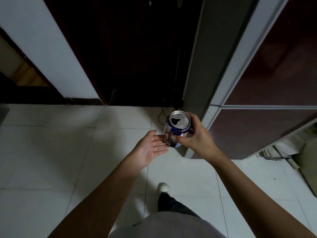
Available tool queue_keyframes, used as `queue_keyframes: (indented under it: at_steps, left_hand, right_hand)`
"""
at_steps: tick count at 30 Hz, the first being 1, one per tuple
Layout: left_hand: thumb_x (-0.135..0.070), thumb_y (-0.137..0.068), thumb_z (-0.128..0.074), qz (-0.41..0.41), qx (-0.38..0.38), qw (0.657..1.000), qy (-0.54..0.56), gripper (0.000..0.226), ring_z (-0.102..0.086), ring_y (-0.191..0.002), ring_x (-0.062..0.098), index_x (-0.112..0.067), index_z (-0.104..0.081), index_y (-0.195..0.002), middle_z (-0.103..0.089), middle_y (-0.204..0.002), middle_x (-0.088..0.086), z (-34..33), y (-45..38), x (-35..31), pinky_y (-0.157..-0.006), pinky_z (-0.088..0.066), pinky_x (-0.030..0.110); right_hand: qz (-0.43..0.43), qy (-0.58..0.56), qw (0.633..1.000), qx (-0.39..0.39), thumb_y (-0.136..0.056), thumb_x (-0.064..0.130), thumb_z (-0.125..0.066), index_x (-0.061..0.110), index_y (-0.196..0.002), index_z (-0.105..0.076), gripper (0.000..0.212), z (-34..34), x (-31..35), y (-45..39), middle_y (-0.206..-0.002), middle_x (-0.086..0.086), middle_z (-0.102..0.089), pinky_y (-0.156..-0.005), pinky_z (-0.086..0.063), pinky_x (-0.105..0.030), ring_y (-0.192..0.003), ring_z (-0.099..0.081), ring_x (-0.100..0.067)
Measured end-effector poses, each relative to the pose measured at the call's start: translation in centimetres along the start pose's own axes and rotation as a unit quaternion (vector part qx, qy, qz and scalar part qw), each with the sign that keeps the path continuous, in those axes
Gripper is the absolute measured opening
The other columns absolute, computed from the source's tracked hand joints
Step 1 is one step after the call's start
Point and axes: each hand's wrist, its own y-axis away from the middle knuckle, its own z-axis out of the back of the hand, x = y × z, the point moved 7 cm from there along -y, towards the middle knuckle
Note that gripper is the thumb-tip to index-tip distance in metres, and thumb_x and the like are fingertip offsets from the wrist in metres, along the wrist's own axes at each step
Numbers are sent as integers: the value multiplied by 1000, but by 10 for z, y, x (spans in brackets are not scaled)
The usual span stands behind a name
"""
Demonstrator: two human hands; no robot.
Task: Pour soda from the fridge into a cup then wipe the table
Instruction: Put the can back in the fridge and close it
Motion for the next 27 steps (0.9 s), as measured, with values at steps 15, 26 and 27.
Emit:
queue_keyframes:
  at_steps: [15, 26, 27]
  left_hand:
    - [-30, -100, -32, 33, 93, 992, -75, 36, -64, -89, 26, -5, -57, -100, -66, -95, 15, -30, -100, -105, -82, -51, 37]
    - [-28, -100, -30, 118, 233, 940, -218, 40, -63, -83, 25, -8, -62, -86, -72, -70, 7, -72, -127, -122, -84, -47, 39]
    - [-29, -100, -30, 124, 243, 935, -229, 41, -63, -83, 25, -8, -63, -85, -72, -70, 6, -76, -127, -119, -86, -47, 39]
  right_hand:
    - [-42, 5, 993, -109, -68, 15, -80, 22, -125, -40, 70, 35, 4, -111, -117, 11, -56, -96, -46, -24, -112, -55, -8]
    - [-117, -22, 936, -331, -70, 8, -76, 28, -123, -40, 67, 45, 9, -81, -115, 14, -55, -90, -46, -15, -109, -54, -2]
    - [-122, -22, 929, -349, -71, 6, -76, 28, -123, -40, 67, 45, 9, -75, -115, 15, -55, -88, -45, -11, -107, -54, 1]
